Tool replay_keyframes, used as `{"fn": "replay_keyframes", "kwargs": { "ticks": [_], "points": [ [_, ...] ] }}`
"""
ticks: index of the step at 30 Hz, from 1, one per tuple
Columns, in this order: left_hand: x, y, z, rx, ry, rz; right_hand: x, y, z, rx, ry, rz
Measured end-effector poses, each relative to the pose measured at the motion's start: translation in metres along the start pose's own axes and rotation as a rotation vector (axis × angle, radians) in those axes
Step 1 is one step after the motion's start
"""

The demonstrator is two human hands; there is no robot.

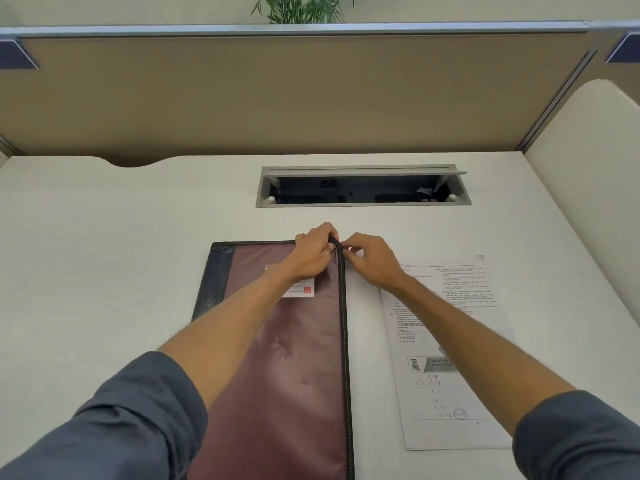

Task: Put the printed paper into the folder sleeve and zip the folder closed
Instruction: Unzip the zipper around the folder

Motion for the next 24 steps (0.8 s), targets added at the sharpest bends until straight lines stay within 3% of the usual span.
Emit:
{"fn": "replay_keyframes", "kwargs": {
  "ticks": [3,8,15,24],
  "points": [
    [0.0002,0.0015,-0.0023,0.012,0.017,-0.003,0.0013,-0.0024,-0.0014,0.053,-0.214,0.025],
    [-0.0005,0.0033,-0.0021,0.012,0.052,-0.011,0.0021,-0.0010,-0.0018,0.077,-0.306,0.089],
    [-0.0009,0.0048,-0.0025,-0.012,0.060,0.003,0.0043,-0.0046,-0.0060,0.100,-0.198,0.256],
    [-0.0029,0.0082,-0.0046,-0.003,0.070,0.008,0.0011,-0.0042,-0.0023,0.094,-0.182,0.333]
  ]
}}
Point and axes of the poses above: each hand's wrist, its own y-axis away from the middle knuckle, its own x-axis out of the palm, z = x × y, the point moved 2 cm from there along -y, towards the middle knuckle, and after that the axes turned 7 degrees about z, right-handed, at the moved point
